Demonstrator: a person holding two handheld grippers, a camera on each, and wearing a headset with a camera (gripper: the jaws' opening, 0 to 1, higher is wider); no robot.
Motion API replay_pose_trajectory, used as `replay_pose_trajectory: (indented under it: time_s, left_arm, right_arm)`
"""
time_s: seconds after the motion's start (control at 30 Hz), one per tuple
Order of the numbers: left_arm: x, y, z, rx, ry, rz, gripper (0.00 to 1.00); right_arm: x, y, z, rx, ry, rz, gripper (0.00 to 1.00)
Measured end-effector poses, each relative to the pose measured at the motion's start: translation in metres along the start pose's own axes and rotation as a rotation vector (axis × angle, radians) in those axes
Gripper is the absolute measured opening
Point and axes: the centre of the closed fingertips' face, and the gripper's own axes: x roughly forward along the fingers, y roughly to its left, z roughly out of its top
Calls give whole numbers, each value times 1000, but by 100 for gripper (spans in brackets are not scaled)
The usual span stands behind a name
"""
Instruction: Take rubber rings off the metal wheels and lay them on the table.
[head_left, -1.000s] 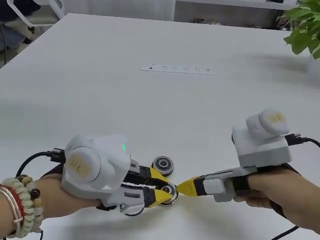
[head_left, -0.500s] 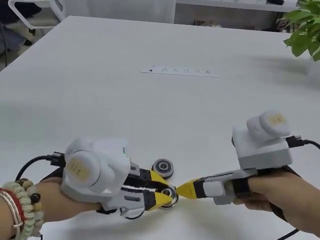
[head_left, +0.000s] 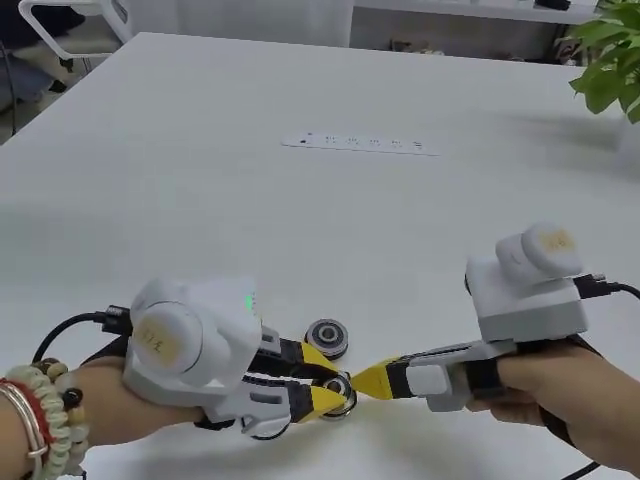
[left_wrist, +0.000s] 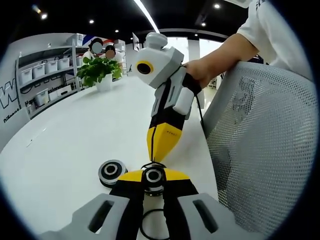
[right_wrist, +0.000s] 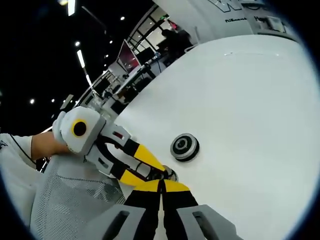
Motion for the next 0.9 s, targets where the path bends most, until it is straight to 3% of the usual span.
replay_pose_trajectory:
  time_s: [0.57,0.7,0.77,0.9]
  left_arm:
    - [1,1,0,-9,-4,1,8]
    - [1,1,1,-19,-10,-4,8]
    - [1,1,1,-29,-9,-3,8]
    - [1,0,1,-36,-1,-3,8]
  right_arm:
    - [1,7,5,-24,-18,30,0]
    - [1,0,3,55,-24,14,0]
    - [1,-6,-1,56,-10,-11,0]
    - [1,-5,1,65,-26,-4,0]
